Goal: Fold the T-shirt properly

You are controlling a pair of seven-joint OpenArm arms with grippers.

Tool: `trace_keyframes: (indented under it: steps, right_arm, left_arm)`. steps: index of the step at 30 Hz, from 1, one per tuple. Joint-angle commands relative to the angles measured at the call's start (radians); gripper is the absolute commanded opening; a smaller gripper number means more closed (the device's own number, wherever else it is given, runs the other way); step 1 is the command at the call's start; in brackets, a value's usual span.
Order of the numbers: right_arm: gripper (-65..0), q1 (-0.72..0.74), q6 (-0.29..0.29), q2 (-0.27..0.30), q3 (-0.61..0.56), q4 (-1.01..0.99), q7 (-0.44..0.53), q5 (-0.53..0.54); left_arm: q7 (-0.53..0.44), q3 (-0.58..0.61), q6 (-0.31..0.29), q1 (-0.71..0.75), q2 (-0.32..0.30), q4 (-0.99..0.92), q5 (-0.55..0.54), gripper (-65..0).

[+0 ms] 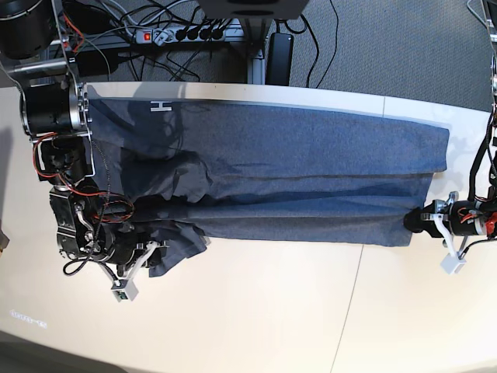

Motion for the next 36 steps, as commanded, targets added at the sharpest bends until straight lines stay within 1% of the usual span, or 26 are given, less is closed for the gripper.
trace_keyframes:
  steps: [1, 3, 7, 10, 13, 17, 22, 26, 31, 36]
  right_arm:
    - [-65.0, 0.036, 0.072, 0.028, 0.005, 0.042, 0.004, 0.037]
    - [-65.0, 0.035, 0.072, 0.048, 0.005, 0.093, -0.021, 0.071]
    - [-65.0, 0.035, 0.072, 0.081, 0.005, 0.171, -0.076, 0.100]
    - [-65.0, 0.035, 0.072, 0.107, 0.005, 0.204, -0.117, 0.164]
    - [-65.0, 0.018, 0.075, 0.133, 0.005, 0.261, -0.145, 0.192]
    - [-65.0, -0.049, 0.074, 0.176, 0.006, 0.368, -0.189, 0.222]
    - [-65.0, -0.193, 0.074, 0.221, 0.031, 0.507, -0.192, 0.217]
    - [-65.0, -0.321, 0.074, 0.242, 0.110, 0.617, -0.194, 0.217]
    - [-65.0, -0.460, 0.074, 0.242, 0.257, 0.714, -0.209, 0.243]
    - [-65.0, -0.590, 0.074, 0.242, 0.340, 0.820, -0.210, 0.255]
  left_arm:
    - [-0.011, -0.007, -0.020, -0.028, -0.027, 0.016, -0.013, -65.0]
    - [-0.010, -0.007, -0.020, -0.028, -0.035, 0.019, -0.013, -65.0]
    - [-0.010, -0.007, -0.020, -0.028, -0.038, 0.019, -0.013, -65.0]
    - [-0.010, -0.007, -0.020, -0.028, -0.038, 0.019, -0.014, -65.0]
    - [-0.010, -0.007, -0.020, -0.028, -0.038, 0.019, -0.016, -65.0]
    - [-0.009, -0.007, -0.020, -0.028, -0.038, 0.019, -0.016, -65.0]
    - [-0.002, -0.007, -0.020, -0.028, -0.038, 0.019, -0.016, -65.0]
    - [0.006, -0.007, -0.020, -0.028, -0.038, 0.019, -0.016, -65.0]
    - [0.014, -0.007, -0.020, -0.028, -0.038, 0.019, -0.016, -65.0]
    - [0.054, -0.007, -0.020, -0.028, -0.038, 0.019, -0.041, -65.0]
